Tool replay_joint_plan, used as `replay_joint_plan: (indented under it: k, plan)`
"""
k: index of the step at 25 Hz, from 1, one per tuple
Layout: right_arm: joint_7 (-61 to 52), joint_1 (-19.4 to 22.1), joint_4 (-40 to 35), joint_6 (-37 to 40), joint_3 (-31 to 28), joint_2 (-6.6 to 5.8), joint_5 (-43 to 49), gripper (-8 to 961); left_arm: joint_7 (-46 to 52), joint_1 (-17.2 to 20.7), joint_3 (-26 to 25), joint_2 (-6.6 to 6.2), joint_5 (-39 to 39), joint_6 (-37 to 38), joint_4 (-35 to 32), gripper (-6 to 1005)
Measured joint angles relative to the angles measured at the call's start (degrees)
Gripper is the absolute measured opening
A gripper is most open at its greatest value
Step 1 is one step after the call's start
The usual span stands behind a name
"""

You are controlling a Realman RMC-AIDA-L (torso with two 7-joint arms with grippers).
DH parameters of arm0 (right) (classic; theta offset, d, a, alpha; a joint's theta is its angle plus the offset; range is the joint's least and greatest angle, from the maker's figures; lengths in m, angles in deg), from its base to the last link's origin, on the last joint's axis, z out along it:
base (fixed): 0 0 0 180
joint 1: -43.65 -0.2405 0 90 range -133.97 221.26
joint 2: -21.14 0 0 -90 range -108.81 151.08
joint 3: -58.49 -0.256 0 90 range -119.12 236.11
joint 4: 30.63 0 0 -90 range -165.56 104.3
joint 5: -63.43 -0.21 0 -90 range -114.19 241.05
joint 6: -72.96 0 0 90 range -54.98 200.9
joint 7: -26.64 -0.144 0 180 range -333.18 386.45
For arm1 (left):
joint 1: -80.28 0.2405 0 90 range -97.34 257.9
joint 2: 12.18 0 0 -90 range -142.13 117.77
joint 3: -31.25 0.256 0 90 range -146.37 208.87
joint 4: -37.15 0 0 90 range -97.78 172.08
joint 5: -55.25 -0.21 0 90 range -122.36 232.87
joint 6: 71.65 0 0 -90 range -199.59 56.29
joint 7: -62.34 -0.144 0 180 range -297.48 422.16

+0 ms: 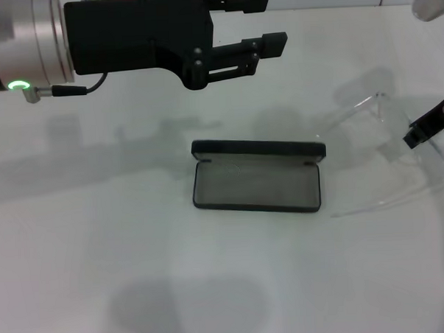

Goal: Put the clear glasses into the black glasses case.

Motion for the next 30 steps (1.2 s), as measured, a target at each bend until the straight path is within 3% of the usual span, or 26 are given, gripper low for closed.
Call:
replay_joint_plan:
  k: [4,11,14,19,24,30]
  plan:
    - [2.4,1.7,-2.1,-0.1,-3.2,-0.73,-0.2,113,0.3,0.2,-0.1,0.04,0.1,0.0,-0.3,526]
    - [6.0,7.6,-12.8,0.4,-8.3,-0.64,-0.7,108,1.1,0.0,-1.4,0.15,1.0,0.0,-0.1,524]
    - [6.4,10.6,-18.2,0.7,-9.0,-1.25,-3.5,105,1.7,0.0,-1.5,0.08,1.8,0.0,-0.1,523]
    - [10.2,15.5,-26.2,5.9,-13.9,-1.70,-14.7,103,2.5,0.1,-1.5,0.19,1.8,-0.1,-0.1,520]
    - [14.4,20.6,-35.0,12.9,-19.6,-0.85,-24.2,102,3.5,0.6,-1.5,0.14,0.9,0.0,0.5,517]
    - [21.2,25.7,-37.2,19.6,-25.3,-0.80,-37.9,101,3.7,0.6,-1.5,0.03,1.2,0.2,3.2,515]
